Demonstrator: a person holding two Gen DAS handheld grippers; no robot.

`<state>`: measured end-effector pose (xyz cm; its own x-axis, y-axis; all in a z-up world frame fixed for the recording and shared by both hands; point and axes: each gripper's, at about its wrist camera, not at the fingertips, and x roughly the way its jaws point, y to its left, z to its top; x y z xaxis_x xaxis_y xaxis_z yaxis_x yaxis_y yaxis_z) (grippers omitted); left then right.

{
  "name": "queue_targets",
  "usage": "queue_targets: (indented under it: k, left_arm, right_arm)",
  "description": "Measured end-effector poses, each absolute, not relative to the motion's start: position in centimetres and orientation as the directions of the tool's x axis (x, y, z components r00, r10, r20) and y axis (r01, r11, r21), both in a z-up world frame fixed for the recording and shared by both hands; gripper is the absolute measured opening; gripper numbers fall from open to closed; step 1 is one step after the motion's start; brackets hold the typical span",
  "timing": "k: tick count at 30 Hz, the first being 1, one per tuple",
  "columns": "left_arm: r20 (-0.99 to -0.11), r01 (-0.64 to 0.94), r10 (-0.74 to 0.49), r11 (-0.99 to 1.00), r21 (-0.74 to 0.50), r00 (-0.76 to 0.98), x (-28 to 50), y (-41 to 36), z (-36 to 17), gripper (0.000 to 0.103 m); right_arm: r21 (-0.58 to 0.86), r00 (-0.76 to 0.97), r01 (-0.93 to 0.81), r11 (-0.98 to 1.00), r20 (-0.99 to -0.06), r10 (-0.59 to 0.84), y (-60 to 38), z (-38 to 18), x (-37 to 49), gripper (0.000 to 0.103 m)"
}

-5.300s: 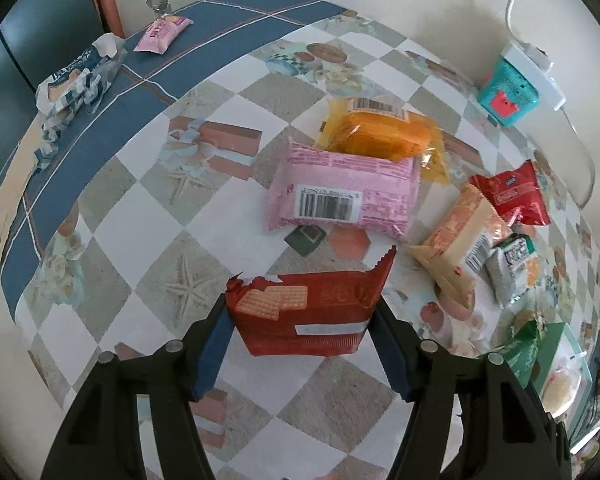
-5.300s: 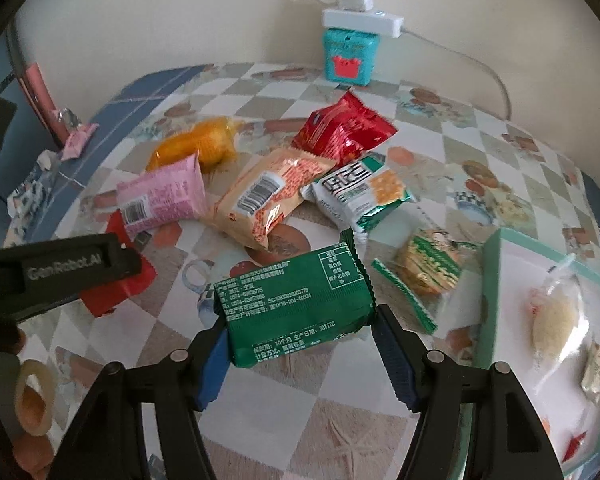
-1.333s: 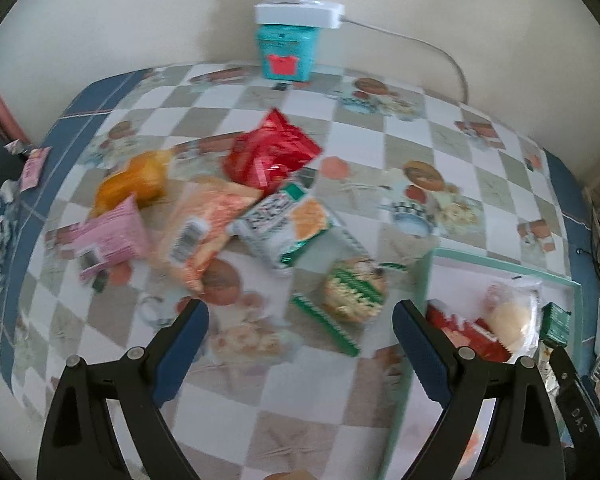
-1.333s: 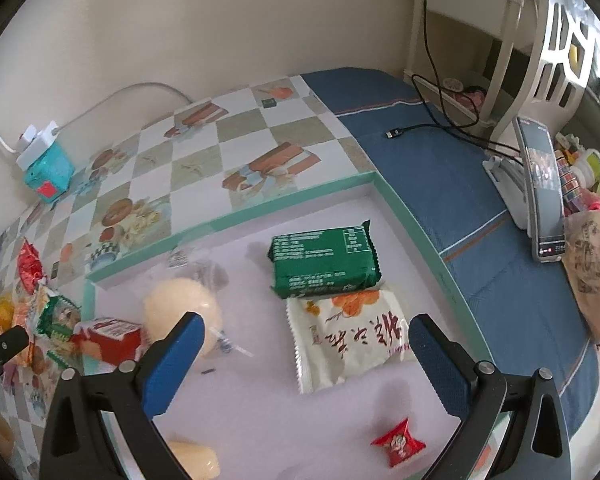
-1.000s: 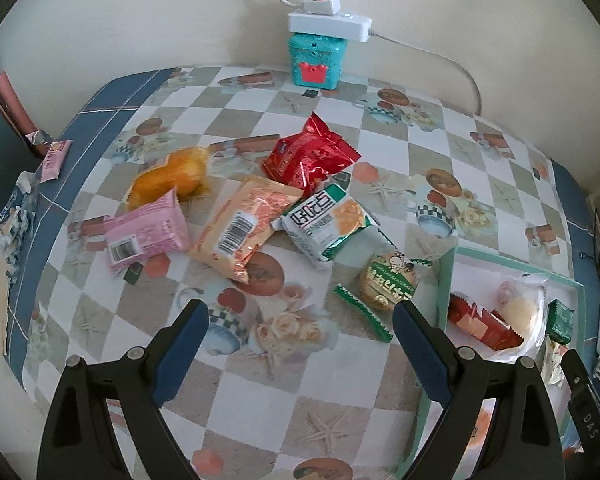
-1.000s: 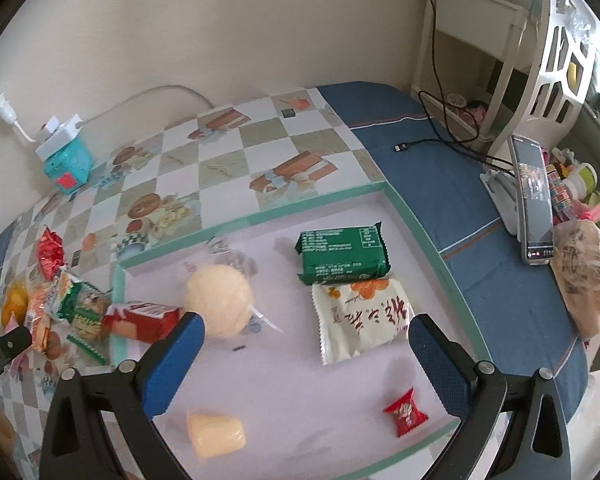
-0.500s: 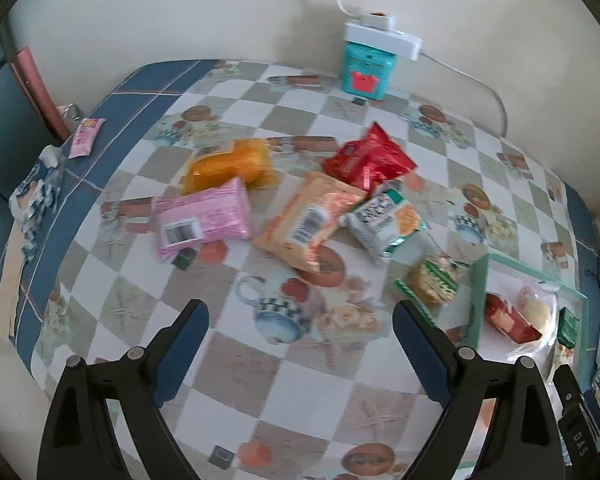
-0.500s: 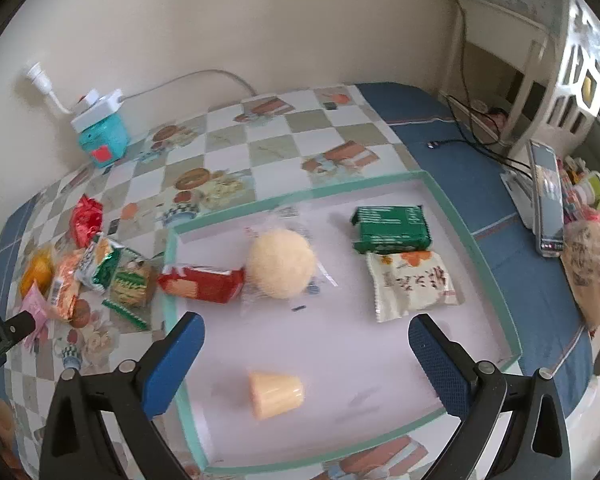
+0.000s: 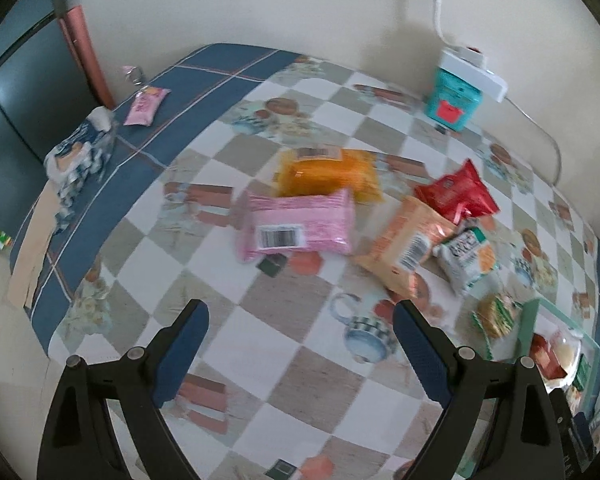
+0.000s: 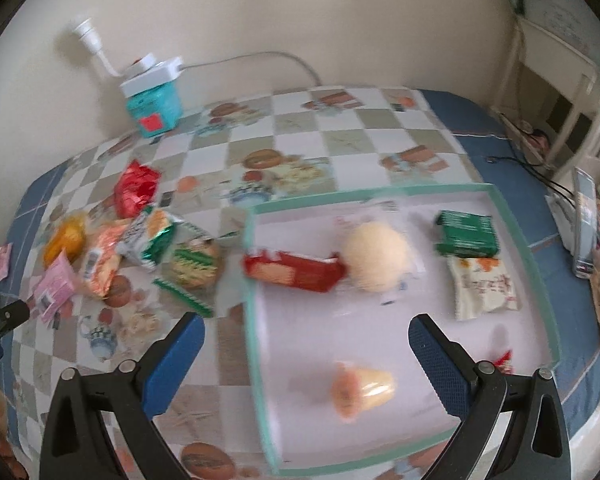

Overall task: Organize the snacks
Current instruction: 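Move both grippers back over the snack pile, then grasp the white-green cracker packet with the right gripper while the left grasps the pink bun packet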

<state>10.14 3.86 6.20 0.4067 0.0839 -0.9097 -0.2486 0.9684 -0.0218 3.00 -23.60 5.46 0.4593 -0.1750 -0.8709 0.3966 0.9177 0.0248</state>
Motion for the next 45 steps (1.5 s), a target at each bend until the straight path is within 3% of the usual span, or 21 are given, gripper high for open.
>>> queue_targets:
  k: [14, 27, 36, 45]
  left_arm:
    - [-0.914, -0.371, 0.095, 0.926, -0.064, 0.395, 9.9, 9.3, 5.7, 0.093]
    - [-0.937, -0.475, -0.002, 0.862, -0.18, 0.35, 10.9, 14.0, 2.7, 0.093]
    - [-0.935, -0.468, -0.034, 0.859, -0.208, 0.353, 13.4, 14.1, 1.6, 0.093]
    - [-0.926, -0.36, -0.078, 0.907, -0.22, 0.371, 16.5, 10.5, 0.2, 0.093]
  right_arm:
    - [0.062, 0.462, 0.29, 0.955, -0.883, -0.083, -18.8, 4.1, 5.1, 0.103]
    - [0.061, 0.484, 0.247, 0.967, -0.872, -0.068, -17.7, 2.9, 6.7, 0.103]
    - [0.077, 0.501, 0.245, 0.967, -0.863, -0.058, -18.2, 2.3, 8.7, 0.103]
    - [0.064, 0.517, 0.184, 0.981, -0.855, -0.042, -17.5, 1.7, 11.5, 0.103]
